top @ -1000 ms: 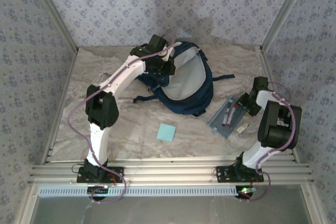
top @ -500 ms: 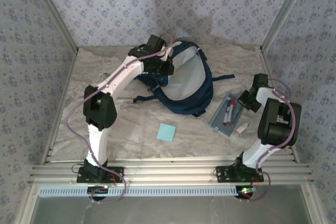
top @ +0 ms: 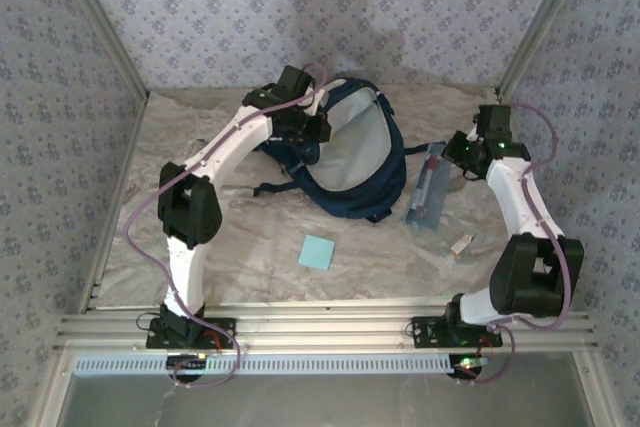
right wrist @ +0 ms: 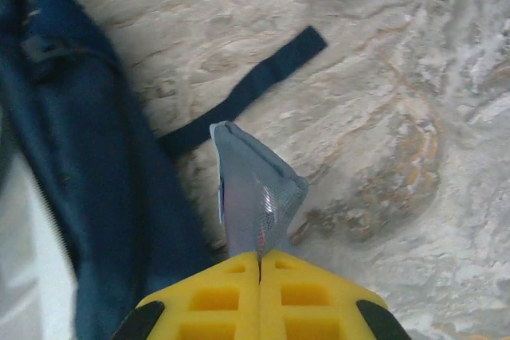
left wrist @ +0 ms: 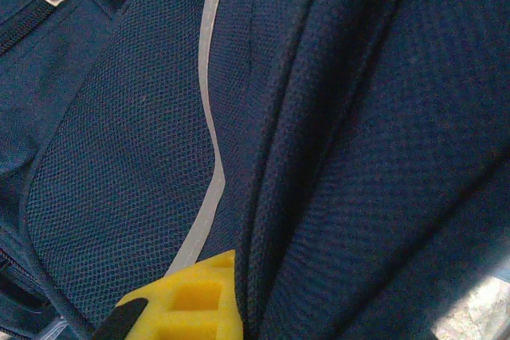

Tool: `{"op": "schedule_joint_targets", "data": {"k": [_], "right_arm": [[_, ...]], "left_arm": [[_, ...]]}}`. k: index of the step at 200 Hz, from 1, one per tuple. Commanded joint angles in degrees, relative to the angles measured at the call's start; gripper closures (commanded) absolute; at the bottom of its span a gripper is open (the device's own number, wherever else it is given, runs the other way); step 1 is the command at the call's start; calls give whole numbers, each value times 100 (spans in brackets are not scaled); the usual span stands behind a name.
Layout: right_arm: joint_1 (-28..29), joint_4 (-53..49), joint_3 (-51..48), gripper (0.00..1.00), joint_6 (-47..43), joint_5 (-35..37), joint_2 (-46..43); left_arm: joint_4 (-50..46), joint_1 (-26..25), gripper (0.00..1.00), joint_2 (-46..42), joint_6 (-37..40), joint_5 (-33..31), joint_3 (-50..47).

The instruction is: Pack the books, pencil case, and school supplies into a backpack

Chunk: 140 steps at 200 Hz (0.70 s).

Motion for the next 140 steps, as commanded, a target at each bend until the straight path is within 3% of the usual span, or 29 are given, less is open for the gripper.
{"op": "schedule_joint_targets", "data": {"k": [1, 72, 112, 140], "right_arm": [[257, -663, 426, 100, -38, 88, -325], [1162, -913, 1434, 100, 290, -255, -665], [1595, 134, 1413, 100, 787, -732, -215], [1903, 1028, 1546, 100, 1082, -1231, 554]], "left_arm": [[556, 55, 100, -287, -51, 270, 283], [556, 75, 100, -248, 21, 325, 283], [557, 66, 100, -273, 19, 465, 245], [549, 62, 100, -334, 63, 523, 200]]}}
